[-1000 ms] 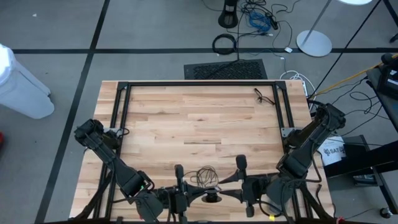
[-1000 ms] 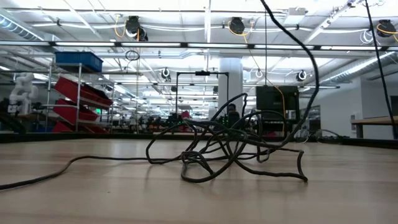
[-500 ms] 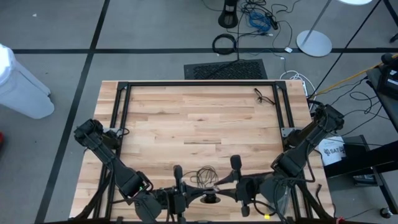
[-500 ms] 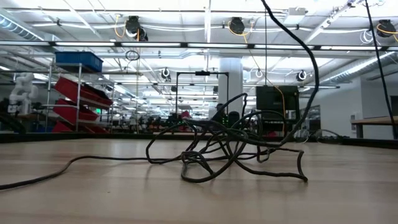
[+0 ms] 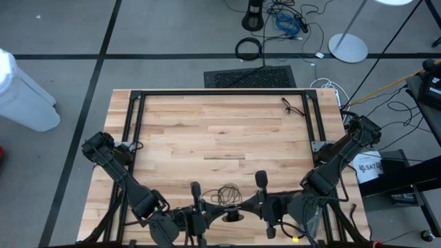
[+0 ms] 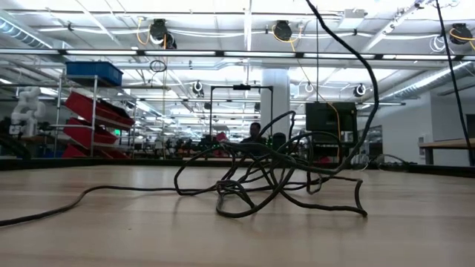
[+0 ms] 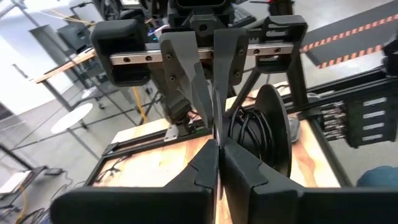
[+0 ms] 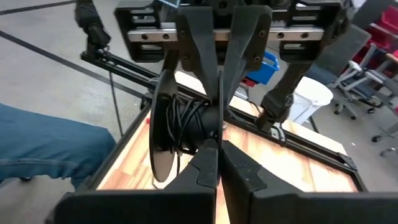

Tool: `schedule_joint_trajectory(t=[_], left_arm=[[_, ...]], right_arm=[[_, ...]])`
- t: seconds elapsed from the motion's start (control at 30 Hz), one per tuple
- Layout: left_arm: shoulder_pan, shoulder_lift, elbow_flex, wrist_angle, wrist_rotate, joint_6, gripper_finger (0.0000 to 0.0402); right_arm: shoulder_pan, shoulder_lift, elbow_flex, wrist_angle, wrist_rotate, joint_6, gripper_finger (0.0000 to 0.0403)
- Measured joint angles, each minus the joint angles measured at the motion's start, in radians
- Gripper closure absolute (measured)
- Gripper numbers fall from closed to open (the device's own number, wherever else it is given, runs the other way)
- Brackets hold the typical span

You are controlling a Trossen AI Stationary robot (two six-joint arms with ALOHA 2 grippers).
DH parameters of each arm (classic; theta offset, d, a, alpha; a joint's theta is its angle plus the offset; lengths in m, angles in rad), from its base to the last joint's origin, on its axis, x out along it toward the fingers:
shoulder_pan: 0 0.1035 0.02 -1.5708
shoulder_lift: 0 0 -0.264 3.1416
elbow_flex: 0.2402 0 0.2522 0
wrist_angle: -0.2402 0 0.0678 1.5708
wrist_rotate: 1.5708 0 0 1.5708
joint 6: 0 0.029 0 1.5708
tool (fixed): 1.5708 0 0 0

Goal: Coil cords
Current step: Coil the black wire onto the black spool

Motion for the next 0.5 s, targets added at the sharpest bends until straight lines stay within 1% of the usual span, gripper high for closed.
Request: schedule_joint_trajectory(t=[0.17, 0.3, 0.37, 0.5], left_arm=[[-0.013, 0.0, 0.0, 0.021, -0.061, 0.002, 0.0323], [-0.035, 0.0, 0.0, 0.062, -0.149, 0.065, 0.0286], [-0.052, 0.0, 0.0, 0.089, -0.207, 0.112, 0.0276], [-0.091, 0.0, 0.0, 0.174, -0.349, 0.222, 0.027]], right_arm=[[-0.001, 0.0, 0.0, 0.008, 0.004, -0.002, 0.0402], [-0.001, -0.005, 0.0, 0.007, 0.015, -0.002, 0.0402], [-0.001, -0.007, 0.0, 0.004, 0.048, -0.007, 0.0402], [0.0, -0.019, 0.0, 0.001, 0.068, -0.018, 0.0403]])
